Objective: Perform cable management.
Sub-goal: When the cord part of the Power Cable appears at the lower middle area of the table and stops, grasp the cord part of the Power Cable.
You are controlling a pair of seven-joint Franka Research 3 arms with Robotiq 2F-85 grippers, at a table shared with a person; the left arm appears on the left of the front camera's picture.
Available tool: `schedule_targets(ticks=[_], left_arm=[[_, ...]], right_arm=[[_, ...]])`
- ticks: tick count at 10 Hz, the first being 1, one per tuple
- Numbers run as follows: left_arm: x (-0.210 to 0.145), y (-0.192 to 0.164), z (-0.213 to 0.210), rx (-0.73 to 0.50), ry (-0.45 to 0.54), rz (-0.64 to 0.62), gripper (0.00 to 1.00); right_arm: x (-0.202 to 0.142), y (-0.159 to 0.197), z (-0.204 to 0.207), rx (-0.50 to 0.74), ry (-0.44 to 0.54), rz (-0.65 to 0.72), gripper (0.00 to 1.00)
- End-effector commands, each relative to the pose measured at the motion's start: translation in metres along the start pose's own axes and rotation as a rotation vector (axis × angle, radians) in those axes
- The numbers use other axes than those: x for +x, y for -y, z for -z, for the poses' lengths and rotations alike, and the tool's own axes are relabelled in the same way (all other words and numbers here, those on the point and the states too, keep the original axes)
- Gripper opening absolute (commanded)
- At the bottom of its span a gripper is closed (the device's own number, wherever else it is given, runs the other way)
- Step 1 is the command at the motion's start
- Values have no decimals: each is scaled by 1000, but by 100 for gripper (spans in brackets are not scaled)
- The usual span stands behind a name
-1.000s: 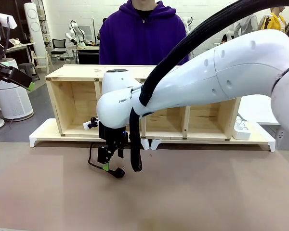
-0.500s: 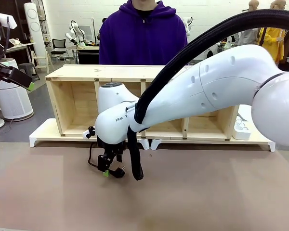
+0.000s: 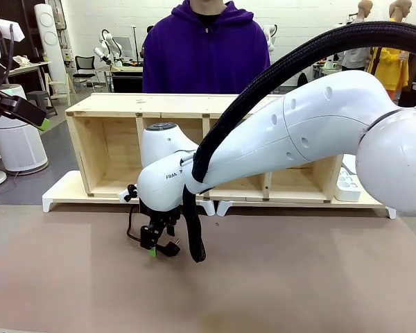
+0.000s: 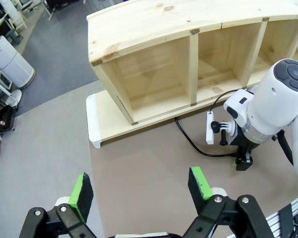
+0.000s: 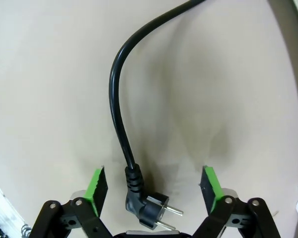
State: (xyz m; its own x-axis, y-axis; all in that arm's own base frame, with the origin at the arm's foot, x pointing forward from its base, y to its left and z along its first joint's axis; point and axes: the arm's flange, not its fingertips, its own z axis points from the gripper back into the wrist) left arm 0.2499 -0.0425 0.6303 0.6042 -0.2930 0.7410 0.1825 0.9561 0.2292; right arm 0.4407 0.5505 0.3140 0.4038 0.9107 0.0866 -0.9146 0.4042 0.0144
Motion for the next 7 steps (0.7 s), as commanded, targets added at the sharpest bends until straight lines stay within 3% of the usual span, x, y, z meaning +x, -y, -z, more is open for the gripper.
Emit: schedule_targets(ticks=[1,2,3,4,5,6,7], left_arm=[[2,0,1,3,12,4,100],[2,0,1,3,12,4,100],[2,0,1,3,12,4,100],[2,0,1,3,12,4,100],[2,0,1,3,12,4,100],[2,0,1,3,12,4,100],[2,0,1,3,12,4,100]], right_arm=[[2,0,0,-36,-9,11,81],[2,0,0,-40,-16,6,62],[2,1,-1,-40,-17,6,75],[2,1,-1,-44,-17,7,43],[1,1,-1,-41,-18,8,56],[1,1,-1,-41,-18,12,24],[1,2,-2,-40,-16,16,37]])
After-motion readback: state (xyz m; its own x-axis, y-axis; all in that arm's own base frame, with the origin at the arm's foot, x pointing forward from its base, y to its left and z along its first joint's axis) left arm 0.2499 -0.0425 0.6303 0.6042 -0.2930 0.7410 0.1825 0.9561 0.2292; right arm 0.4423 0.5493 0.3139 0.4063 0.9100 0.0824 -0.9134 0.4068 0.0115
